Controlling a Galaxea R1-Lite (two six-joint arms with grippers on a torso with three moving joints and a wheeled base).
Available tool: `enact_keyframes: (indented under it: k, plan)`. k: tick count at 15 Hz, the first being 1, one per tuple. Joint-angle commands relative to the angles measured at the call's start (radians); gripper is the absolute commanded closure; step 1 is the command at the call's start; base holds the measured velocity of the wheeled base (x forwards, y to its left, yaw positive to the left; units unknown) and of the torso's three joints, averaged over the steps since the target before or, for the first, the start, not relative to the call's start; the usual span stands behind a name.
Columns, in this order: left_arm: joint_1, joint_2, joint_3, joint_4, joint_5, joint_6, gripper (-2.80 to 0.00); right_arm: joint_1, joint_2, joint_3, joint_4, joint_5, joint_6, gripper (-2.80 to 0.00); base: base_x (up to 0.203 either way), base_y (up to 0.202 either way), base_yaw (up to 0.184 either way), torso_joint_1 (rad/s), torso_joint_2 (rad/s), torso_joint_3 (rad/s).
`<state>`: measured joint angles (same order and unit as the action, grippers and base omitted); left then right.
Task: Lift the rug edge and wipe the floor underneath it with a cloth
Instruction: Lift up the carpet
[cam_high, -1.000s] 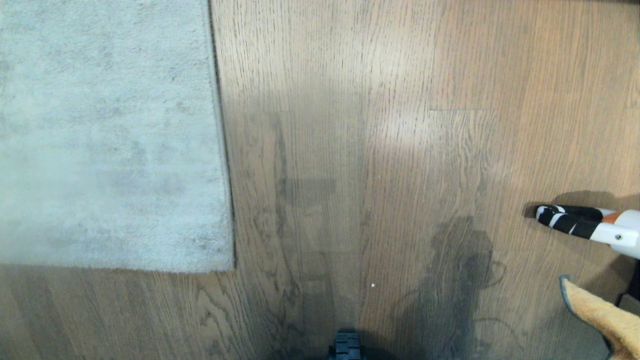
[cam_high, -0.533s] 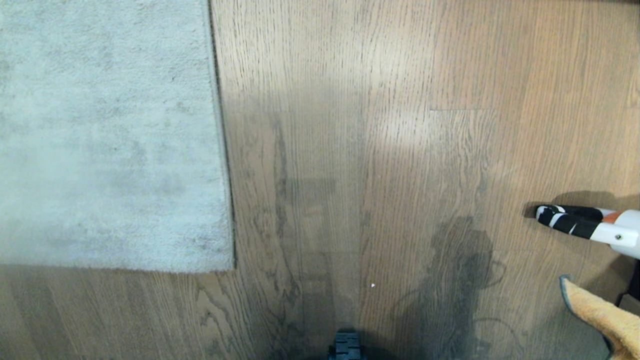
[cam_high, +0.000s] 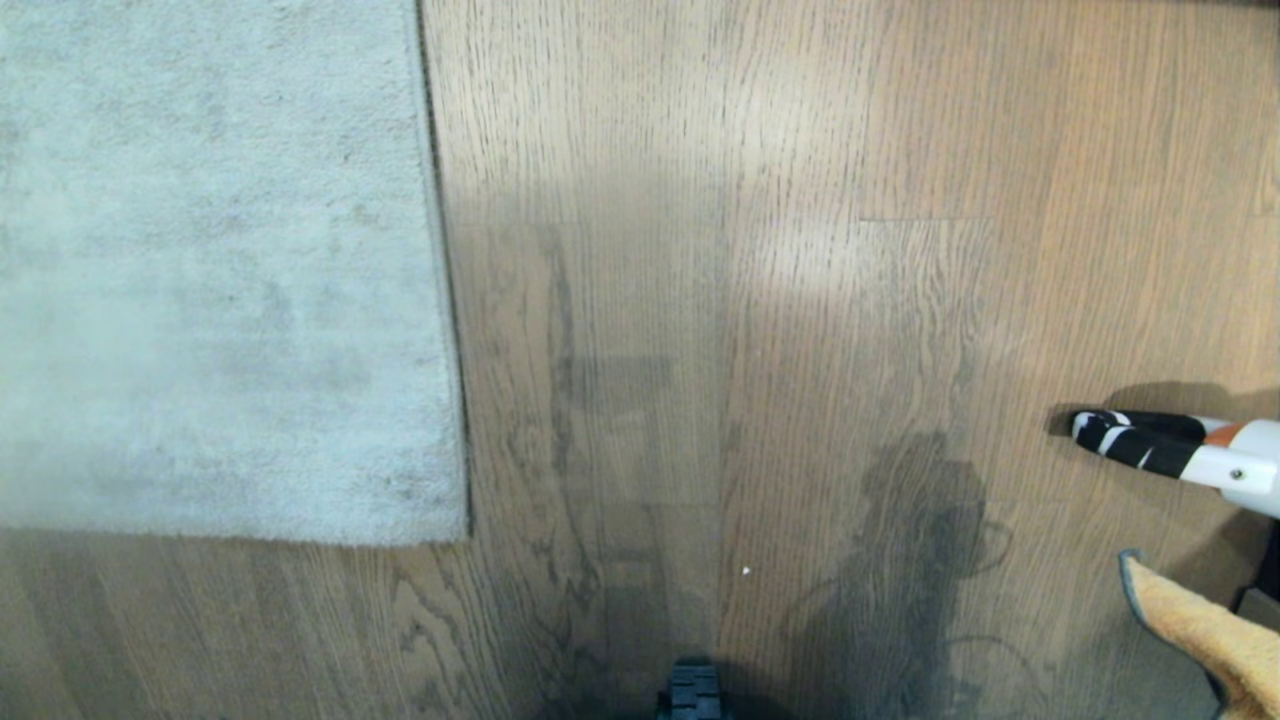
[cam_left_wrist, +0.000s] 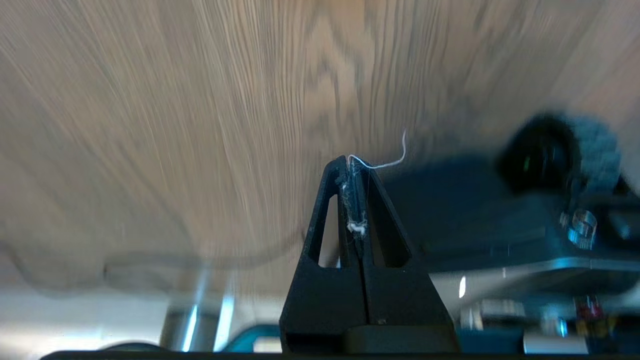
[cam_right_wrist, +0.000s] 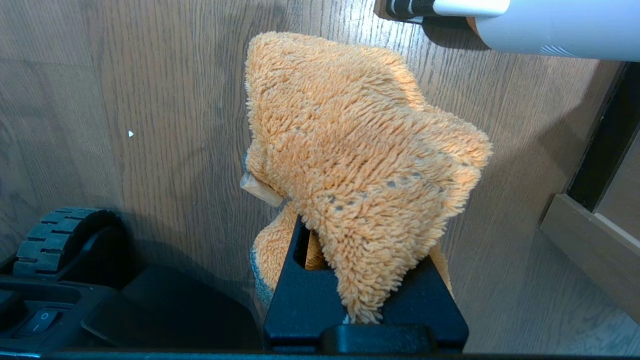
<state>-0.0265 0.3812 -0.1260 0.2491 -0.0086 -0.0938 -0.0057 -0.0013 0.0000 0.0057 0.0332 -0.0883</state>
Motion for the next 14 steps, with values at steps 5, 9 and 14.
enact_keyframes:
  k: [5,9,14]
  plan:
    - [-0.032,0.506,-0.045,-0.095,-0.015,0.003,0.00,0.000,0.001,0.000,0.000,0.001,-0.001,0.00,0.000,0.000,0.000,0.000,0.00,0.000]
    - [-0.106,0.809,-0.092,-0.354,-0.028,-0.010,0.00,0.000,0.001,0.000,0.000,0.001,-0.001,0.00,0.000,0.000,0.000,0.000,0.00,0.000]
    - [-0.272,1.022,-0.241,-0.512,0.068,-0.069,0.00,0.000,0.001,0.000,0.000,0.001,-0.001,0.00,0.000,0.000,0.000,0.000,0.00,0.000]
